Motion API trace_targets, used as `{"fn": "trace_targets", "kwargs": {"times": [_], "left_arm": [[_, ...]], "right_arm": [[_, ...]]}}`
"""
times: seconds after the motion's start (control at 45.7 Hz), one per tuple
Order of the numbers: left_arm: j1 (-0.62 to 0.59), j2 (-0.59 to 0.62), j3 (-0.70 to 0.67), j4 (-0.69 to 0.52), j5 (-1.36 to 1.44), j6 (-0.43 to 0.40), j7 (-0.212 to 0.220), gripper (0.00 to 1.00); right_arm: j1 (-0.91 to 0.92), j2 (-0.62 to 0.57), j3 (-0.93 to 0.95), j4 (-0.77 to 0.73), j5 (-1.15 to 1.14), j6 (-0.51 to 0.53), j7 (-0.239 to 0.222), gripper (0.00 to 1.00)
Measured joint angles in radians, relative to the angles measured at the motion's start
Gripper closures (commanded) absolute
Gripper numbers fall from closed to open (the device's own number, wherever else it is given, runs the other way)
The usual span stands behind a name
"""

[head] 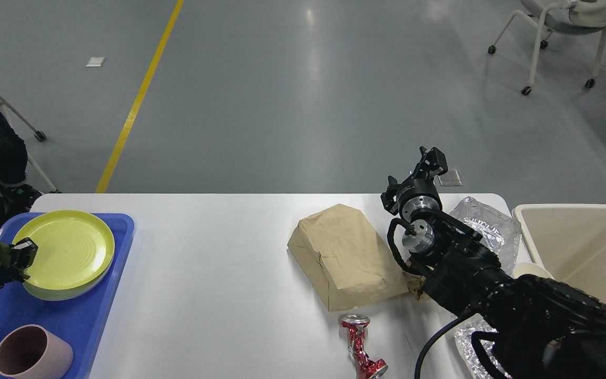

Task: Tidy desktop
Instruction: 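Lift the yellow plate and lay it onto the green plate in the tray, then release the yellow plate and raise the left gripper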

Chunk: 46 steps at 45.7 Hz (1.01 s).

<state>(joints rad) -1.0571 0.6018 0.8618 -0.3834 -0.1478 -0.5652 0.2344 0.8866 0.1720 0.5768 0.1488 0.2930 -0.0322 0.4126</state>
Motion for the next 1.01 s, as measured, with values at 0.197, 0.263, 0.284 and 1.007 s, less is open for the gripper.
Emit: {"fn": "trace_targets", "kwargs": {"times": [0.197, 0.263, 0.284, 1.007], "left_arm": [[0.0, -0.001, -0.001, 0.0, -0.001, 0.004, -0.005, 0.72], [0.0, -0.001, -0.001, 0.0, -0.001, 0.007, -0.01, 0.68], [0.0, -0.001, -0.001, 0.0, -0.001, 0.008, -0.012, 0.65], [-0.047, 0.125, -0.271, 0.001, -0.001, 0.112, -0.018, 0.05]], "right_arm": [[0.0, 0.0, 0.0, 0.0, 0.0, 0.0, 0.0, 0.0], [0.0, 0.0, 0.0, 0.0, 0.0, 0.0, 0.0, 0.0], [0.0, 0.0, 0.0, 0.0, 0.0, 0.0, 0.0, 0.0], [0.0, 0.0, 0.0, 0.0, 0.0, 0.0, 0.0, 0.0]]}}
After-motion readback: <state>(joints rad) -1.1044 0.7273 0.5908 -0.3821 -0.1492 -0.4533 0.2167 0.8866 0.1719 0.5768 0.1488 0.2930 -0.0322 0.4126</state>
